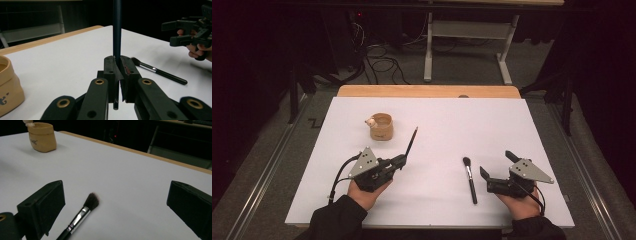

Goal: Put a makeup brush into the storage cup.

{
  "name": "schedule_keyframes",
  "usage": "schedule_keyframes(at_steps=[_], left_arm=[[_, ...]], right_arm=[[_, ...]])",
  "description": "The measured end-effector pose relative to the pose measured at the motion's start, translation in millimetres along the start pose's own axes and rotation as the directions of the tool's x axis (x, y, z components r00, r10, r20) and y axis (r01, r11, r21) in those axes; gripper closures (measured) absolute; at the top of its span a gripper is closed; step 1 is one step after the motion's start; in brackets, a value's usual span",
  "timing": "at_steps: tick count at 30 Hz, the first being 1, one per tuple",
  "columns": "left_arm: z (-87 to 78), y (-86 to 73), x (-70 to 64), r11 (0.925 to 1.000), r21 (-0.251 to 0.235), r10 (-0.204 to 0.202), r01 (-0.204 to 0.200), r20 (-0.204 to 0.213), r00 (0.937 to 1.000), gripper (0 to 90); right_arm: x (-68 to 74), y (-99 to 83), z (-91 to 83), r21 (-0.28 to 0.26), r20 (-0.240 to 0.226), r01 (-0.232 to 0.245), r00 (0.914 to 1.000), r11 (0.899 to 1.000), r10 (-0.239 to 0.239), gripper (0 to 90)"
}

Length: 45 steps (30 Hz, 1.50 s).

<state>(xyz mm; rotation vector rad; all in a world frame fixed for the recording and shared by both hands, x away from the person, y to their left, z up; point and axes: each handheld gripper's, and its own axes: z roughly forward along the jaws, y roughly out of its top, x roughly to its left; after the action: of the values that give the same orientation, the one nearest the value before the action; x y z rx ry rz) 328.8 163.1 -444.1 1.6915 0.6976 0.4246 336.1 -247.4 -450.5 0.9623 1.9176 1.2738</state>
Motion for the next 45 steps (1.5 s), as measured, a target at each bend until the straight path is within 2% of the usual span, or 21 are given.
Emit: schedule_keyframes(at_steps=[5, 8, 9, 12, 18, 24, 32, 40, 45], left_arm=[[1.6, 0.6, -0.5, 0.9999, -0.009, -0.005, 0.005, 0.000, 1.0000, 84.3], [1.2, 1.1, 0.0, 0.9998, -0.017, -0.008, 0.008, -0.002, 1.0000, 84.3], [0.9, 1.2, 0.2, 0.9998, -0.020, -0.008, 0.008, -0.003, 1.0000, 84.3], [-0.5, 2.0, 1.6, 0.9995, -0.029, -0.012, 0.011, -0.009, 0.9999, 84.3], [-3.0, 2.5, 4.4, 0.9989, -0.045, -0.014, 0.014, -0.017, 0.9997, 84.3], [-3.7, 2.1, 6.1, 0.9987, -0.049, -0.015, 0.014, -0.028, 0.9995, 84.3], [-3.0, 1.7, 6.7, 0.9986, -0.052, -0.015, 0.013, -0.034, 0.9993, 84.4], [0.4, 2.2, 6.2, 0.9985, -0.049, -0.026, 0.024, -0.034, 0.9991, 84.4], [3.6, 12.7, 3.8, 0.9988, -0.049, 0.000, -0.002, -0.040, 0.9992, 84.3]], right_arm=[[7.7, 15.0, -3.0, -0.034, -0.015, 0.004, 0.9999, 0.999, -0.004, 4.0], [13.8, 26.8, -1.6, -0.067, -0.055, -0.027, 0.9982, 0.997, 0.023, 4.2], [18.2, 35.5, 1.2, -0.072, -0.057, -0.005, 0.9984, 0.997, 0.001, 4.3], [22.7, 44.1, 4.3, -0.067, -0.059, 0.017, 0.9980, 0.998, -0.021, 4.8], [34.7, 63.2, 19.9, -0.078, -0.083, 0.034, 0.9958, 0.996, -0.040, 6.3], [45.2, 72.9, 35.4, -0.077, -0.113, 0.047, 0.9920, 0.996, -0.056, 6.7], [60.9, 82.1, 47.3, -0.087, -0.154, 0.063, 0.9851, 0.994, -0.076, 8.1], [75.8, 87.5, 49.5, -0.119, -0.209, 0.056, 0.9745, 0.991, -0.081, 9.2], [75.7, 88.3, 46.0, -0.129, -0.230, 0.028, 0.9716, 0.991, -0.057, 10.9]])
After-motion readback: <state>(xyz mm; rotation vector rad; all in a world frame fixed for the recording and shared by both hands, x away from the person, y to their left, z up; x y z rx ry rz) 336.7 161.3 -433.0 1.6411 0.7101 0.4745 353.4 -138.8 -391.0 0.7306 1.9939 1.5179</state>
